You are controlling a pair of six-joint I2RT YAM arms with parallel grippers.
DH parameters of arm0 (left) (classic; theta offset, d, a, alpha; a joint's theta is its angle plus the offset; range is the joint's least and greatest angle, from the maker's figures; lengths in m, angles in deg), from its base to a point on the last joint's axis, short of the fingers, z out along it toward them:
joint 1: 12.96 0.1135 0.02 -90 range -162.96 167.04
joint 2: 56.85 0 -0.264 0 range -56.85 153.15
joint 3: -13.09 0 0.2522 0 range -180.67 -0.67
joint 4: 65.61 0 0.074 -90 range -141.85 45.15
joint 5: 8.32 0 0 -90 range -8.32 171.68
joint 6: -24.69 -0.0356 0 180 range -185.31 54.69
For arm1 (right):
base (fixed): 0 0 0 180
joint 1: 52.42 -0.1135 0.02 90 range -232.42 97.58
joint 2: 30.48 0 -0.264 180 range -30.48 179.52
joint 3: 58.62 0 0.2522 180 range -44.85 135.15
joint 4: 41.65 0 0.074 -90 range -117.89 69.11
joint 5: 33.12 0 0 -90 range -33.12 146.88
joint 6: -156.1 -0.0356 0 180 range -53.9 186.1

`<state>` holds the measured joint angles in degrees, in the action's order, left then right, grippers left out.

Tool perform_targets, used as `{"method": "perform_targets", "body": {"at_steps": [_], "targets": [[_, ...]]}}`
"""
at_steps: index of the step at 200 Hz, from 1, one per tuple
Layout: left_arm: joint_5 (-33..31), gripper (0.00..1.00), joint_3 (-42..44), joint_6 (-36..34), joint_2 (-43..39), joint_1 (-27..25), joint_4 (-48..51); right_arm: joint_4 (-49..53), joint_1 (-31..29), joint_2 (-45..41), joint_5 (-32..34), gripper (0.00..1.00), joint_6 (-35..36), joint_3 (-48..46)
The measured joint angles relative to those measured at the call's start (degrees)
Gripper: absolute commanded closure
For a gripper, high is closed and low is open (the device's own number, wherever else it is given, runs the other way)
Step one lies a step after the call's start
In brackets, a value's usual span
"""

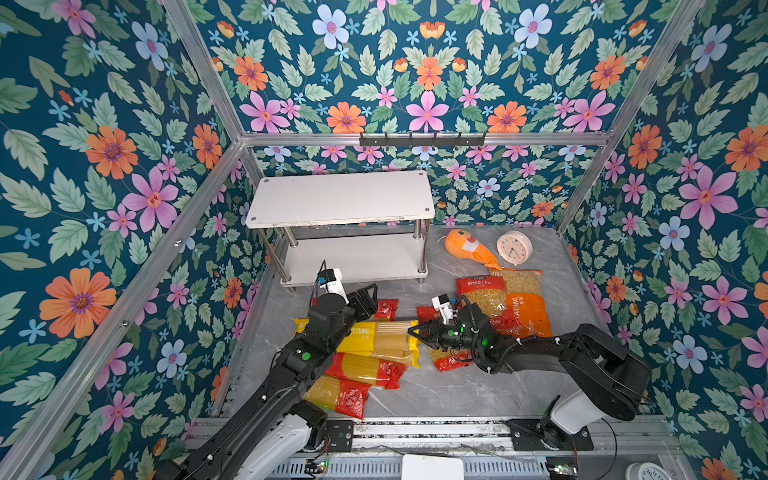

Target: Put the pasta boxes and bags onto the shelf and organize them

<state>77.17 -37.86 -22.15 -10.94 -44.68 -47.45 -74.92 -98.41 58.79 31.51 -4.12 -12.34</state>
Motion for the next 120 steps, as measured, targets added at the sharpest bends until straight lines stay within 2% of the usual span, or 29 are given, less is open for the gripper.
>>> {"method": "perform_targets", "body": {"at_steps": [35,62,101,120], "targets": [[-0.1,0.12,-1.6,0.0,-2.6,1.6,1.9,-0.7,0.2,-4.4,5.3,1.00,0.0,1.2],[0.4,0.08,1.8,2.6,-5.1,2.4,-0.6,-1.3,0.4,-7.4,11.6,1.00,0.0,0.5],[3.5,0.05,11.0,10.2,-8.5,2.5,-10.2,-8.0,-0.9,-6.4,24.7,1.00,0.0,0.0],[5.6,0.05,15.2,14.1,-8.0,2.5,-17.7,-11.1,-2.8,-4.5,28.9,1.00,0.3,1.9]]}}
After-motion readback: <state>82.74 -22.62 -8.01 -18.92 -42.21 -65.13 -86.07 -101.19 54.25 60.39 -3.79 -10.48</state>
